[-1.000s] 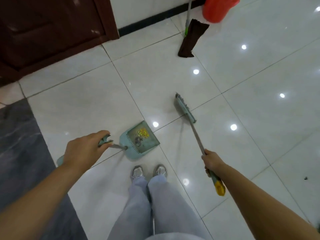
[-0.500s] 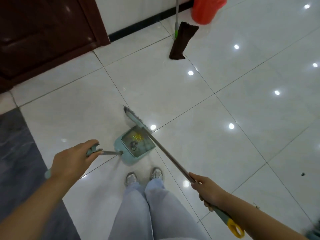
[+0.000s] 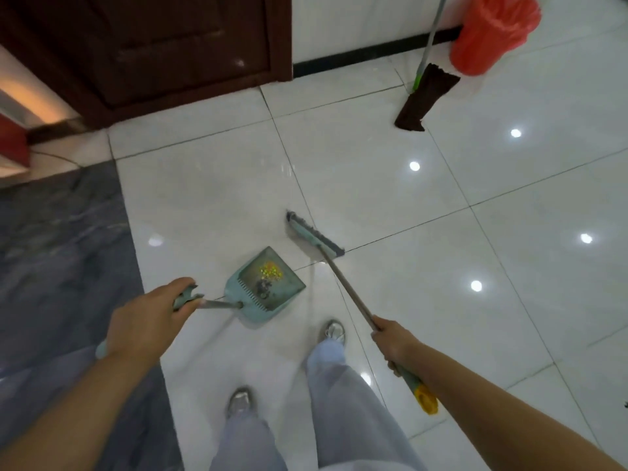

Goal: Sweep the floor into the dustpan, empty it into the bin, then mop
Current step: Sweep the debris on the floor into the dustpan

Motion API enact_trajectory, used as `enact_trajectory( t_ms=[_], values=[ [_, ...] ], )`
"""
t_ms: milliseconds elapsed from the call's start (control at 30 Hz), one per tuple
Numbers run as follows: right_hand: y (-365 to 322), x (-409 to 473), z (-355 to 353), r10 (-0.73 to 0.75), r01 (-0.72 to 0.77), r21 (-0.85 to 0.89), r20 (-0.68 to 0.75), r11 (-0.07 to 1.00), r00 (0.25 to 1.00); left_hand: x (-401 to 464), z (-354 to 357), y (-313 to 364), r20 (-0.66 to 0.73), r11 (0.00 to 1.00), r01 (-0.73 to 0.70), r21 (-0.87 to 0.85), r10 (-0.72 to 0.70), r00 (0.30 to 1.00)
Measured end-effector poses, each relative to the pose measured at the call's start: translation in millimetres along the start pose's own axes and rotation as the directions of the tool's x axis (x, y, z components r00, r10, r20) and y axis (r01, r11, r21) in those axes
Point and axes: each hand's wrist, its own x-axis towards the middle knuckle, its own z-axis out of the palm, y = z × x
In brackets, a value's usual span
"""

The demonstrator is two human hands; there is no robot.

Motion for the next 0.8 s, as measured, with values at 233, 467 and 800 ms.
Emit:
enact_trajectory(
  t_ms=[233,467,800],
  values=[
    [-21.4,-37.7,123.7,0.041,-0.038,-0.170,0.011,0.985,0.999,-83.3,-18.9,-119.6,0.088,0.992,0.117,-0.051,-0.113,0.990],
    [-33.7,-93.0,237.6,-0.059,0.073,-0.139,0.104,0.988,0.993,-136.8,-14.5,-214.4,-0.016,0.982,0.178,-0.057,-0.180,0.984],
    [-6.9,-163.4,279.3,0.018,-0.016,-0.011,0.151,1.000,0.988,-149.4,-5.2,-250.6,0.006,0.984,0.131,-0.122,-0.131,0.991]
  ],
)
